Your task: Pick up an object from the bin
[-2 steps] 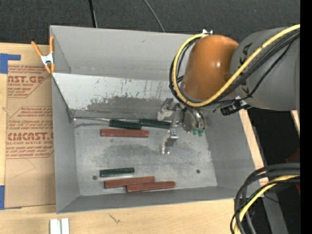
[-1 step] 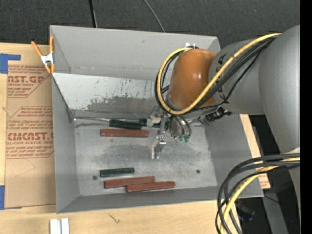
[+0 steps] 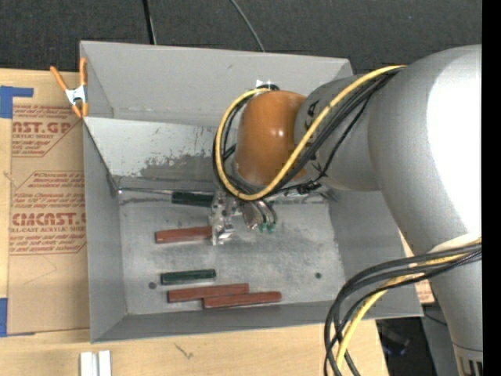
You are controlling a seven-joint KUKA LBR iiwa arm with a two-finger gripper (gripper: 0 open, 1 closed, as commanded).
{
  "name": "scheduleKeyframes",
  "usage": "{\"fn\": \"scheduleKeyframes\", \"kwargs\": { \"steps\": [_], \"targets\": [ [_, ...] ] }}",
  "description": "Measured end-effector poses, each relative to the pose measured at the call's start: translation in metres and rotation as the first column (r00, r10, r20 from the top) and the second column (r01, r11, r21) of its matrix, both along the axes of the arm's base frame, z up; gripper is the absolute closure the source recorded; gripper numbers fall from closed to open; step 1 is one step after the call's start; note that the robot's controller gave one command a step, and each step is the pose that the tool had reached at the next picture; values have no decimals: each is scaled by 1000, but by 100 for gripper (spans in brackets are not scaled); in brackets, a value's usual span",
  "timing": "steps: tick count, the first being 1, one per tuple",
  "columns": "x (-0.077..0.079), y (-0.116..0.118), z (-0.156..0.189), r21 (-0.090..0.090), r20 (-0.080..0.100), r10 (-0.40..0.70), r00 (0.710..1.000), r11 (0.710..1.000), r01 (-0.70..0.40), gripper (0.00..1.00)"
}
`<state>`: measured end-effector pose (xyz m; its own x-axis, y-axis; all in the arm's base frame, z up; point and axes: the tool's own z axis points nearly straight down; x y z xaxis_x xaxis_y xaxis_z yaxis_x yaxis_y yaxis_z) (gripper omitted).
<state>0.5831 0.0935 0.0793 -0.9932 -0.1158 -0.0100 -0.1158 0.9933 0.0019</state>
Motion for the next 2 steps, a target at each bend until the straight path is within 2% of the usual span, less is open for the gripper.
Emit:
{"fn": "scheduleKeyframes", "kwargs": {
  "steps": [1, 2],
  "targets": [
    [0, 0, 0, 0, 0, 0, 1000, 1000, 0, 100],
    [-5, 25, 144, -1, -6, -29, 1000, 1000, 29, 100]
  ]
}}
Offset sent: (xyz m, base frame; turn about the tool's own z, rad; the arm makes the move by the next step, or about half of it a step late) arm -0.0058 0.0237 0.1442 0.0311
